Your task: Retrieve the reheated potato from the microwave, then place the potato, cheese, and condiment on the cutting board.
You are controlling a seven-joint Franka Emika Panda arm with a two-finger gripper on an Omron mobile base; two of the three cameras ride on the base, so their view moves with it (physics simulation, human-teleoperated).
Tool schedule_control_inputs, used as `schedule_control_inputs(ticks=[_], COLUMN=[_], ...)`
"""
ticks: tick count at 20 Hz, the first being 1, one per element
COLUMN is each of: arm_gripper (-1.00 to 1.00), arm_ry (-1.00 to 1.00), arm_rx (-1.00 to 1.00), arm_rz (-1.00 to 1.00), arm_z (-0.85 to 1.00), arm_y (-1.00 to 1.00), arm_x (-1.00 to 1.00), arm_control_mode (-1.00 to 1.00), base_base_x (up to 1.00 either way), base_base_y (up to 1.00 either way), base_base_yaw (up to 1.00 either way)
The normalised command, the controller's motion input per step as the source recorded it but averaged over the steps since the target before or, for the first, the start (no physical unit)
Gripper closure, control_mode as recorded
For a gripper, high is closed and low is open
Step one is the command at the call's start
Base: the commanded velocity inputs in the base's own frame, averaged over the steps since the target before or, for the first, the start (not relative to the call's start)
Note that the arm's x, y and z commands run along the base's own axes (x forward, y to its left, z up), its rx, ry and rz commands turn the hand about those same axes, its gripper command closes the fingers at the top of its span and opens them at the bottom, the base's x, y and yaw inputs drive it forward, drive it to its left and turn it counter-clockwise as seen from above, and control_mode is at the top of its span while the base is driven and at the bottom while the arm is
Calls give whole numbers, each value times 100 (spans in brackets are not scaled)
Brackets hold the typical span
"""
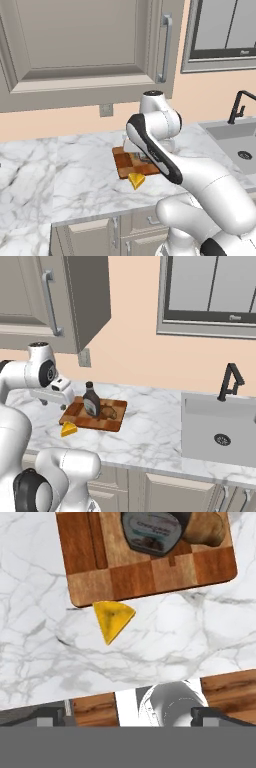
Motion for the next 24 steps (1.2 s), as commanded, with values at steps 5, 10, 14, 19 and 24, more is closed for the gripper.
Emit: schedule_control_inputs(ticks=[5,10,14,19,24], arm_gripper=[-100,-100,-100,-100,-100], arm_ry=[-2,-4,0,0,0], arm_rx=[9,0,0,0,0], arm_rz=[0,0,0,0,0], arm_z=[-25,-22,-14,-16,-21], arm_y=[1,0,0,0,5], arm_x=[0,3,20,21,16], arm_control_mode=[-100,-100,-100,-100,-100], base_base_x=[0,0,0,0,0], base_base_y=[0,0,0,0,0], base_base_yaw=[0,0,0,0,0])
